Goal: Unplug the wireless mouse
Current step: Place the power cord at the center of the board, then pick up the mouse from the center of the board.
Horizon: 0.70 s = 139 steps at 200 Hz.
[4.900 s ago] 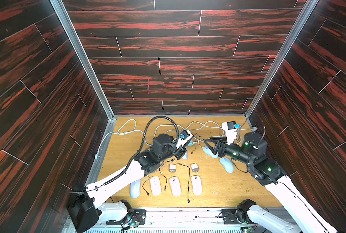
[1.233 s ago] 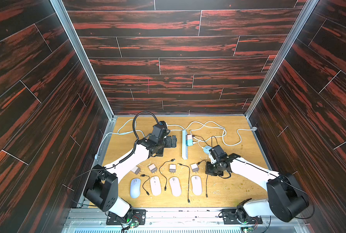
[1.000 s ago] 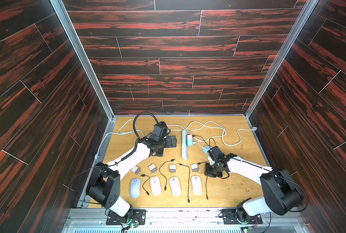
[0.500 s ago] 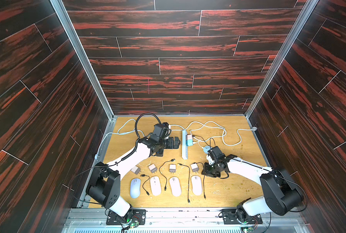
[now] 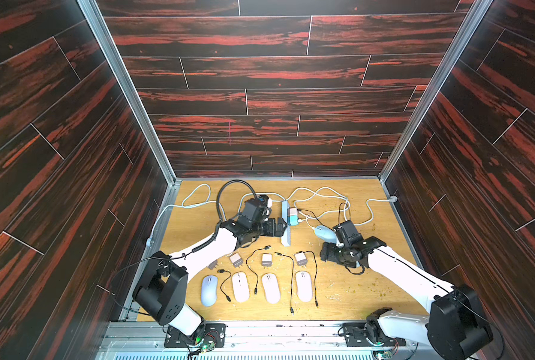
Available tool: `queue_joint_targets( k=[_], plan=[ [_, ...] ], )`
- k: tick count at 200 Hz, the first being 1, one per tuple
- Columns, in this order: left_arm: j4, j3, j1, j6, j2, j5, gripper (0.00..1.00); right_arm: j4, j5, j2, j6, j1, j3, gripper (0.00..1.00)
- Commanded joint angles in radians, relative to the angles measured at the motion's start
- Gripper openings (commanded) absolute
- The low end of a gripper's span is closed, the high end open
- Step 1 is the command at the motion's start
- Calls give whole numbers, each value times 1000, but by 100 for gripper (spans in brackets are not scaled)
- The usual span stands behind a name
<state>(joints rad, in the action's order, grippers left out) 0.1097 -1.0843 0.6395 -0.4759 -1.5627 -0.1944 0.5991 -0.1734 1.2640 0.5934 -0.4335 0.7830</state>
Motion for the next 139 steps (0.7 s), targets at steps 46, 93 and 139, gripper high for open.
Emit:
queue_joint_targets(
  k=[46, 93, 139],
  plan=[
    [-70, 8, 105, 10, 23, 51, 100, -14, -69, 147, -154, 138, 118, 99],
    [-60, 34, 103, 29, 75, 132, 100, -193, 161, 218, -290, 170, 154, 98],
    [-53, 62, 58, -18, 111, 129, 100, -238, 138, 380, -360, 177, 273, 98]
  ],
)
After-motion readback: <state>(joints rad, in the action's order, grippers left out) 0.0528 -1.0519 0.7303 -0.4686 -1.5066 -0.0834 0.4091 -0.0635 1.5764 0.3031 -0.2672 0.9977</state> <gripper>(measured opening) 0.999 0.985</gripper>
